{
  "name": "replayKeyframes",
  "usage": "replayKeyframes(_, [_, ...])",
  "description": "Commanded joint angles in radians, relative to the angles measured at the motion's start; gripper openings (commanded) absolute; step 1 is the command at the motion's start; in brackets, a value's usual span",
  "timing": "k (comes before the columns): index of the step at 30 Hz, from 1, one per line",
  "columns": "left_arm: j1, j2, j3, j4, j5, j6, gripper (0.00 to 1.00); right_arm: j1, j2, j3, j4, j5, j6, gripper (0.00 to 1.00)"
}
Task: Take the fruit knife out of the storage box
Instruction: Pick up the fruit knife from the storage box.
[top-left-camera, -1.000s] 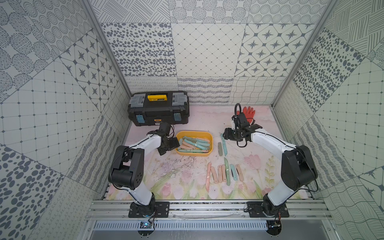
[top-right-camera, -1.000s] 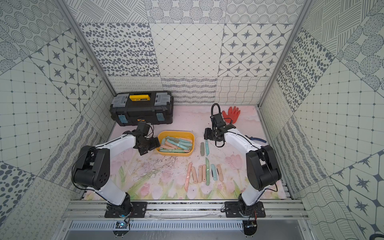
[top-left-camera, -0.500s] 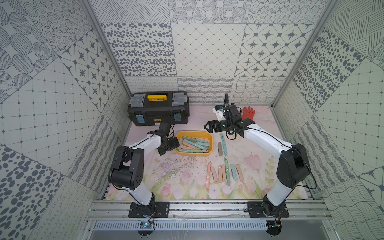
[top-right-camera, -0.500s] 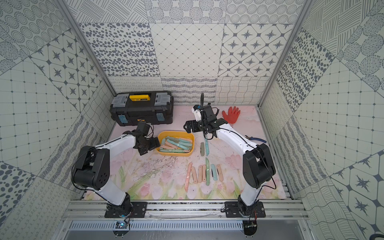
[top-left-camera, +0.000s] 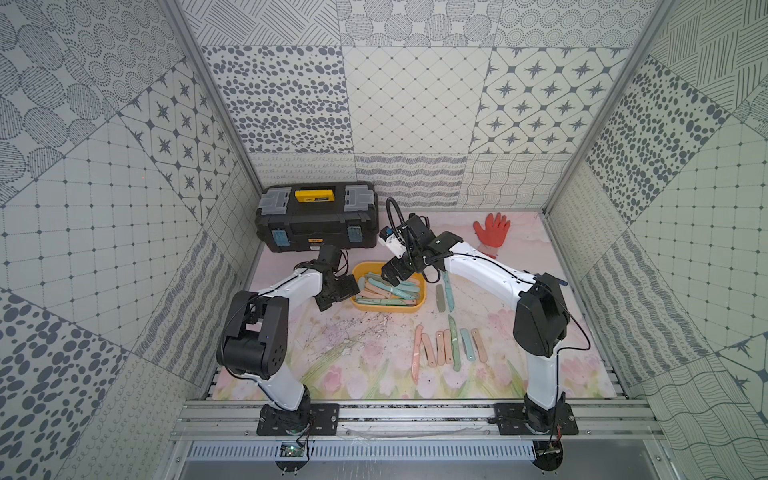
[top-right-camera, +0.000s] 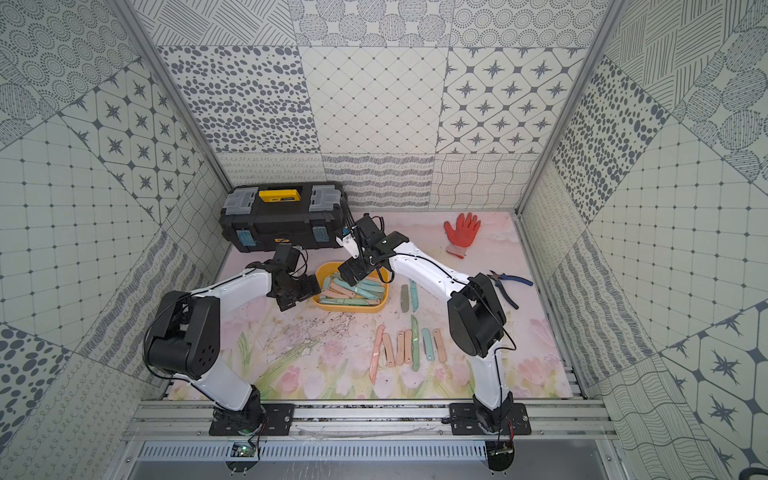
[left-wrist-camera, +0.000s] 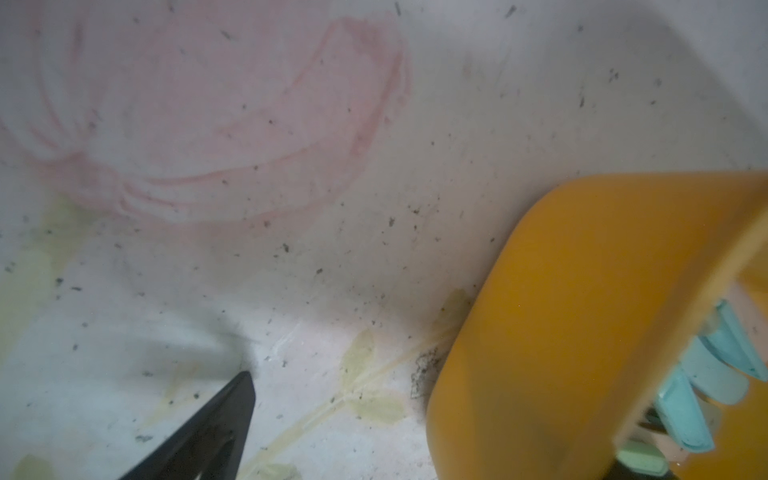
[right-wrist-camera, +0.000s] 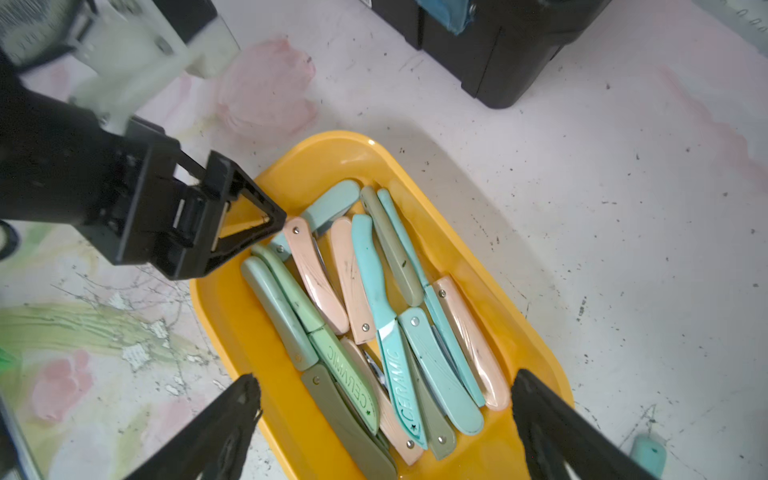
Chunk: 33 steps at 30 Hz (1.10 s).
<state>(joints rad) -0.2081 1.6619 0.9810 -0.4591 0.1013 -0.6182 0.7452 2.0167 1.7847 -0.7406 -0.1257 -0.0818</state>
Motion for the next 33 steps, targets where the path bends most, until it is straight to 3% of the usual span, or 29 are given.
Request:
replayKeyframes(1, [0.004, 0.005, 0.011, 0.003, -0.002, 0.003, 0.93, 0.006, 0.07, 0.072, -0.086, 0.03, -0.064, 0.88])
replayKeyframes(6, [0.004, 0.001, 0.008, 0.003, 0.0, 0.003, 0.93, 0.016, 0.174, 0.174, -0.172, -0.002, -0.092, 0.68])
replayKeyframes(23, [0.003, 0.003, -0.006, 0.041, 0.018, 0.002, 0.92, 0.035, 0.311, 0.296, -0.2, 0.091, -0.097, 0.56])
replayKeyframes(27, [0.004, -0.002, -0.007, 0.04, 0.009, 0.004, 0.92, 0.035, 0.366, 0.386, -0.258, 0.075, -0.107, 0.5])
replayKeyframes(33, [0.004, -0.004, -0.009, 0.039, 0.008, 0.004, 0.92, 0.035, 0.426, 0.474, -0.28, 0.072, -0.116, 0.49])
